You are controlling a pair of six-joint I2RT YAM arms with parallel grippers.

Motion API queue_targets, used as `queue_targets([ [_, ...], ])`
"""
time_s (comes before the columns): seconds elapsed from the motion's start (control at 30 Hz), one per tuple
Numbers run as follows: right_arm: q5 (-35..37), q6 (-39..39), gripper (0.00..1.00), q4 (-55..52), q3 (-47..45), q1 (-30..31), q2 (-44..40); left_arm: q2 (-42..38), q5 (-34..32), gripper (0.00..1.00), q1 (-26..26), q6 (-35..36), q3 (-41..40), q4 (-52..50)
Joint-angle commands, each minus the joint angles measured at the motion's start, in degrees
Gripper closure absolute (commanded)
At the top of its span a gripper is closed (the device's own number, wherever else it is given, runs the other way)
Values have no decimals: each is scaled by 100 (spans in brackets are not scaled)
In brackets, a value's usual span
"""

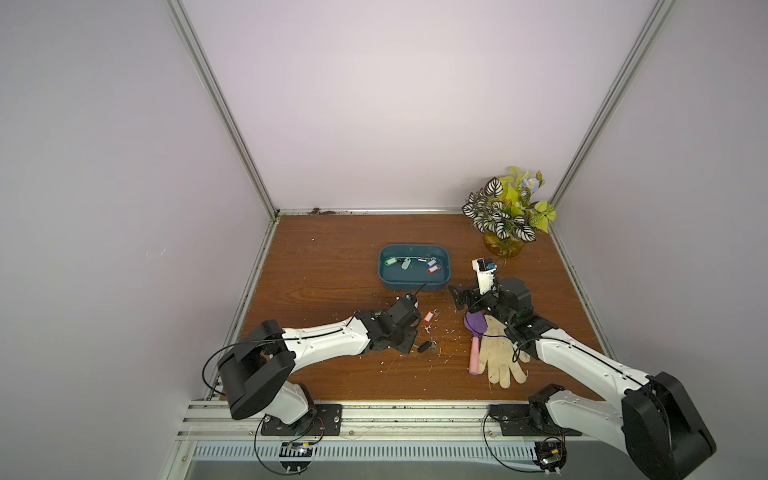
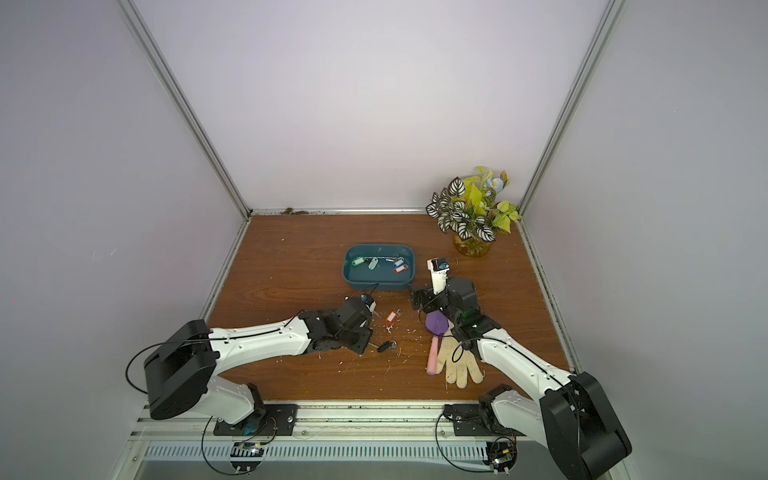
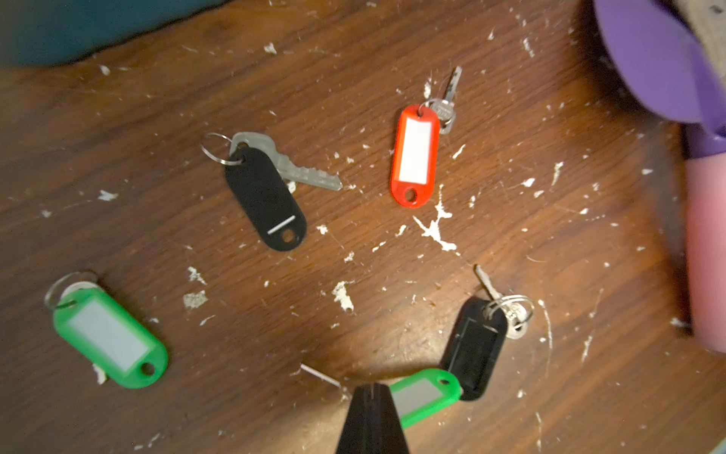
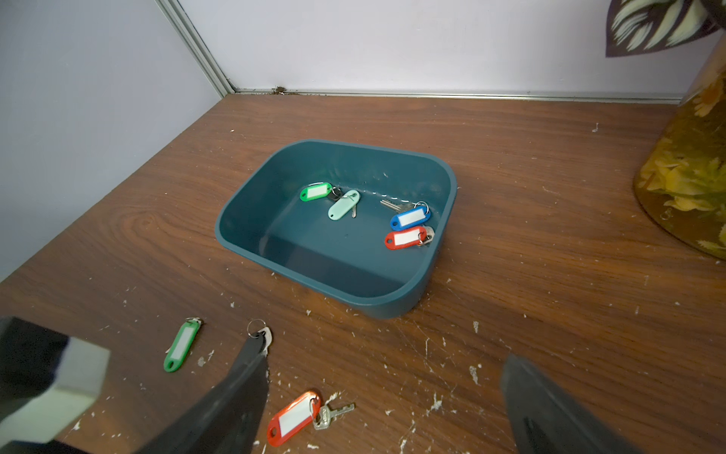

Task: Take the keys out of the storage box
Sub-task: Place the key at the center of the board.

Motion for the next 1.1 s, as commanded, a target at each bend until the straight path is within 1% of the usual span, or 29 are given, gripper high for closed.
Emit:
queue_targets([
  [0.0,-12,43,0,195,3,-8,-23,144,-66,100,-23,-28,310,-30],
  [0.03,-5,41,0,197,1,-7,-10,176,-88,100,2,-28,344,-59],
  [0.1,-5,21,1,201,5,-7,10,176,-79,93,51,-9,352,-79],
  [0.13,-7,15,0,202,10,-7,32,164,-79,87,87,-3,354,-94],
  [0.23,15,-3,0,189,18,-4,79,113,-120,81,165,33,367,-170],
  [0.3,28,-19,0,188,27,-7,117,46,-130,81,229,75,358,-219],
  [0.43,53,-30,0,196,49,-7,208,-78,-141,77,355,146,324,-281],
  [0.47,39,-32,0,189,63,-7,234,-91,-141,73,365,171,323,-252],
  [0.5,54,-38,0,188,71,-6,252,-79,-128,66,373,195,326,-210],
  [0.53,48,-40,1,188,79,-7,272,-37,-103,58,373,238,353,-179],
  [0.6,35,-45,0,188,81,-7,297,172,-44,50,364,275,449,-189],
  [0.63,32,-38,0,192,81,-7,301,290,-55,47,352,279,505,-206],
  [0.73,32,-42,0,197,71,-7,294,541,-146,45,291,275,594,-242],
  [0.93,4,-40,0,223,70,-7,327,793,-305,45,198,221,623,-251],
  [1.0,-5,-38,0,214,75,-4,335,906,-308,50,160,218,648,-221],
  [1.07,-5,-39,1,214,71,-7,334,1030,-332,58,144,210,691,-235],
])
